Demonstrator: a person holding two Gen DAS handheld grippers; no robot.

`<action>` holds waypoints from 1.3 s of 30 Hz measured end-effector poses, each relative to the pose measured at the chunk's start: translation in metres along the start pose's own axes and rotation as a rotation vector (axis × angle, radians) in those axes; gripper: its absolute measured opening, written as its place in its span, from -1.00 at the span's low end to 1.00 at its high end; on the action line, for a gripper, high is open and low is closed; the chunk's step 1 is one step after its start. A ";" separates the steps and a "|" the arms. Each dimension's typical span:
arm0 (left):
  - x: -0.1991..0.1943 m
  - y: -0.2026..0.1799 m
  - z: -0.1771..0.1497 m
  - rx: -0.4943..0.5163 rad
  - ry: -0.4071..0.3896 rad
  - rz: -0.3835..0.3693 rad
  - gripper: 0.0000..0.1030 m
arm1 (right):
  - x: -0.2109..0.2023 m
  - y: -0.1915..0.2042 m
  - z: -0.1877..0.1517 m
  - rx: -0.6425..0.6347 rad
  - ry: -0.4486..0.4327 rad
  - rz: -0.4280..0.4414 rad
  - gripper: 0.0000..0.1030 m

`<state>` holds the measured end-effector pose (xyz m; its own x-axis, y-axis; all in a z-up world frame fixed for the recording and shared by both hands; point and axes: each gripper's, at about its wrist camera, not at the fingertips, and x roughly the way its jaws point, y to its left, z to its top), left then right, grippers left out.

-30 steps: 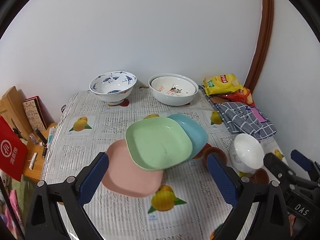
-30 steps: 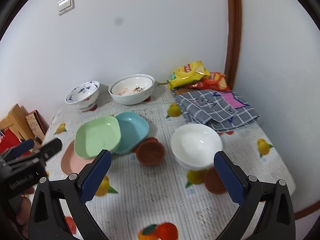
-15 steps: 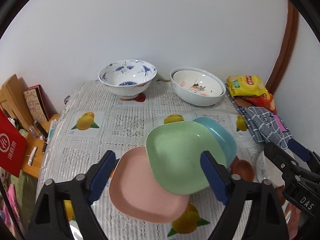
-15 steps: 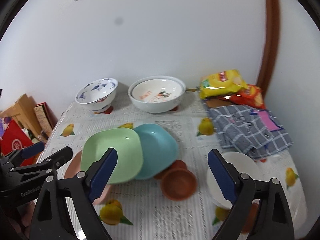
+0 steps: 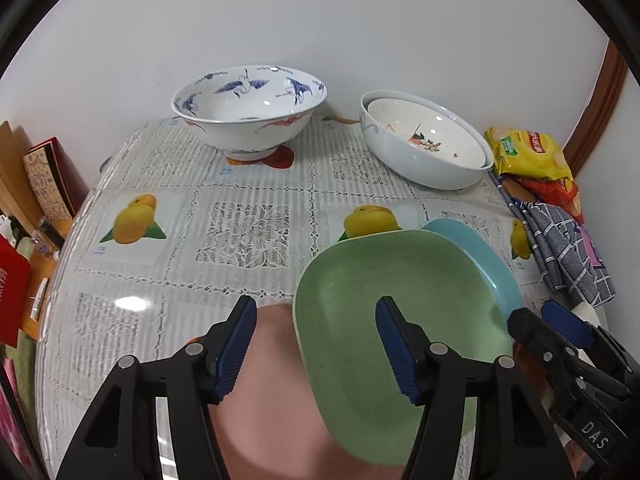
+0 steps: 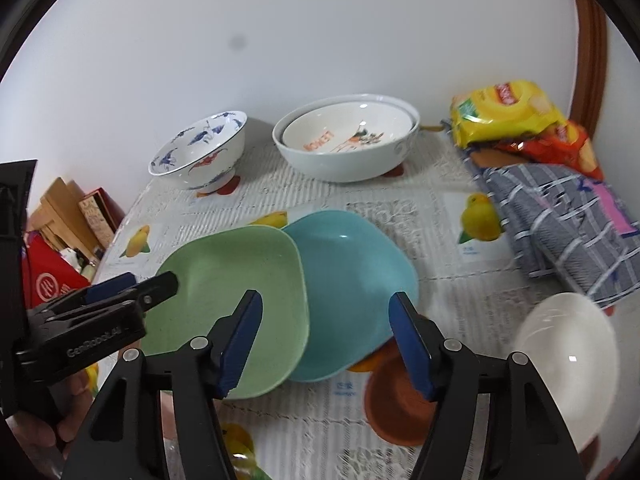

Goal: Organize plates and bowls
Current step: 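Move the right tool toward the green plate and close on its rim, then lift the green plate with the right tool and carry it over the pink plate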

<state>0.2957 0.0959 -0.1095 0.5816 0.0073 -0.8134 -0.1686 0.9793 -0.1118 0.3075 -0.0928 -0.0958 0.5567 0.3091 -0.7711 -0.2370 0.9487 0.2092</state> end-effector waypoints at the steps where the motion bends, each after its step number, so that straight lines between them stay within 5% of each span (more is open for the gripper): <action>1: 0.003 -0.001 0.000 0.000 0.005 -0.005 0.08 | 0.005 0.001 0.001 0.000 0.007 0.000 0.22; 9: 0.021 -0.005 0.000 -0.001 0.030 -0.019 -0.22 | 0.030 0.008 -0.003 -0.034 0.037 0.025 -0.03; 13: 0.025 -0.004 -0.002 0.005 0.031 -0.023 -0.65 | 0.040 0.010 -0.008 -0.028 0.066 0.040 -0.64; 16: 0.021 -0.002 -0.001 0.003 0.024 -0.030 -0.75 | 0.040 0.006 -0.010 -0.007 0.051 0.007 -0.85; 39: -0.089 -0.005 -0.033 -0.008 -0.066 -0.102 -0.79 | -0.079 0.016 -0.033 0.064 -0.079 0.005 -0.90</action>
<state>0.2186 0.0836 -0.0553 0.6475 -0.0789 -0.7580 -0.1121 0.9739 -0.1972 0.2337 -0.1043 -0.0514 0.6173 0.3157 -0.7206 -0.1900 0.9487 0.2528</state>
